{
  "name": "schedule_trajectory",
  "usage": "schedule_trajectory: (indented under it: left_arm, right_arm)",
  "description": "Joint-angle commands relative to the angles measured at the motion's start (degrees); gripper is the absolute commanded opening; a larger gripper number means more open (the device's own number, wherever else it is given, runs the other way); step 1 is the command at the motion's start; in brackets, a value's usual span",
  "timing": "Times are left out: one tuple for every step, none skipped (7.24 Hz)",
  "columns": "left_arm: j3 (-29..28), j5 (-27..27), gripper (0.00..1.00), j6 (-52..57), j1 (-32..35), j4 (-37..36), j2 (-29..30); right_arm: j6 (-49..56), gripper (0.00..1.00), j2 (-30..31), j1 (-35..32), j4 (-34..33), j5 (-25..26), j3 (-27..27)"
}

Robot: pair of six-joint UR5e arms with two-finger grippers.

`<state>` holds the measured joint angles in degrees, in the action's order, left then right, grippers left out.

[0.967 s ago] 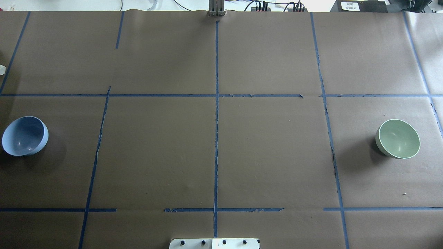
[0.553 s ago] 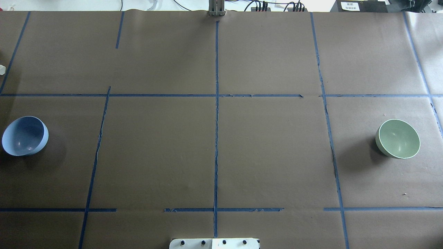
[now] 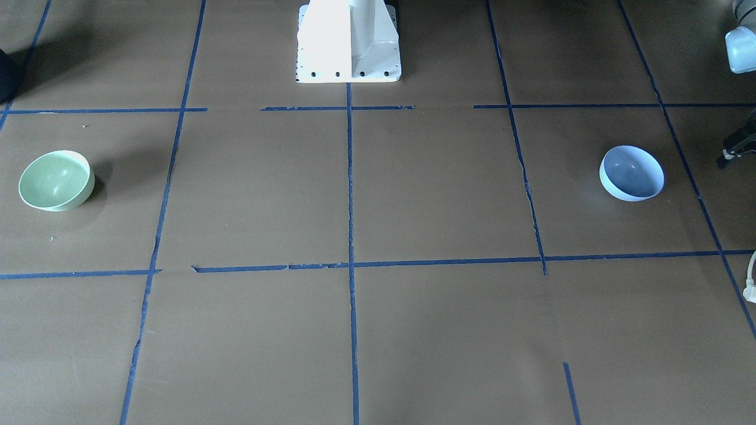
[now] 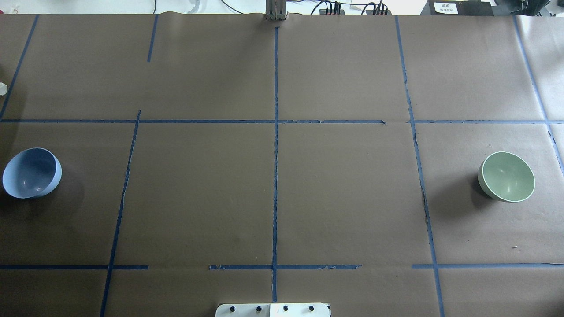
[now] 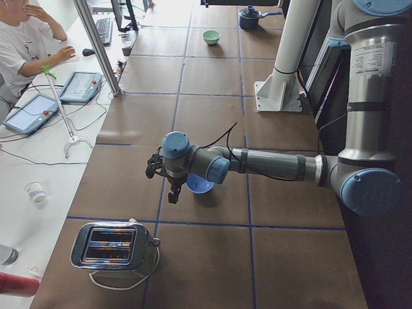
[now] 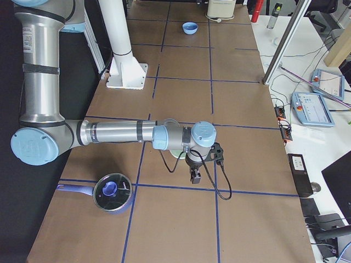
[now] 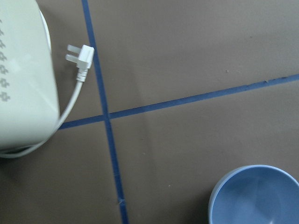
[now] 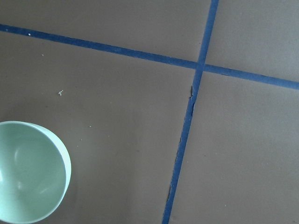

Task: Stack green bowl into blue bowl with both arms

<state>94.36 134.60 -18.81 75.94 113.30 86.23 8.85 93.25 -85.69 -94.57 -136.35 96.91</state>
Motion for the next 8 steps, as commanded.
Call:
schedule_trajectory:
  left_arm:
    - [-6.18, -5.01, 1.0, -19.19, -10.16, 18.66, -1.41]
    - [-7.6, -6.35, 1.0, -21.25, -12.99, 21.15, -1.59]
    - [-7.61, -6.45, 1.0, -22.75, -15.1, 21.26, -1.59]
    - [-7.61, -6.54, 0.88, -22.85, -16.17, 21.35, -1.68]
    - [-7.7, -6.45, 0.29, -22.94, -16.18, 21.35, -2.2]
    - [-7.7, -6.45, 0.05, -22.85, -16.18, 21.35, -2.29]
    - [-7.44, -6.36, 0.0, -23.02, -16.09, 21.43, -2.38]
    - [-7.26, -6.1, 0.0, -23.2, -16.0, 21.43, -2.38]
  right_arm:
    - [0.03, 1.0, 0.09, 0.08, 0.0, -0.41, -0.05]
    - [0.03, 1.0, 0.17, 0.08, 0.0, -0.41, -0.05]
    - [0.03, 1.0, 0.26, 0.08, 0.0, -0.41, -0.05]
    - [0.03, 1.0, 0.26, 0.08, 0.0, -0.41, -0.05]
    - [0.03, 1.0, 0.26, 0.08, 0.0, -0.41, -0.05]
    - [0.03, 1.0, 0.26, 0.08, 0.0, -0.41, -0.05]
    - [0.03, 1.0, 0.26, 0.08, 0.0, -0.41, -0.05]
    - [0.03, 1.0, 0.26, 0.08, 0.0, -0.41, -0.05]
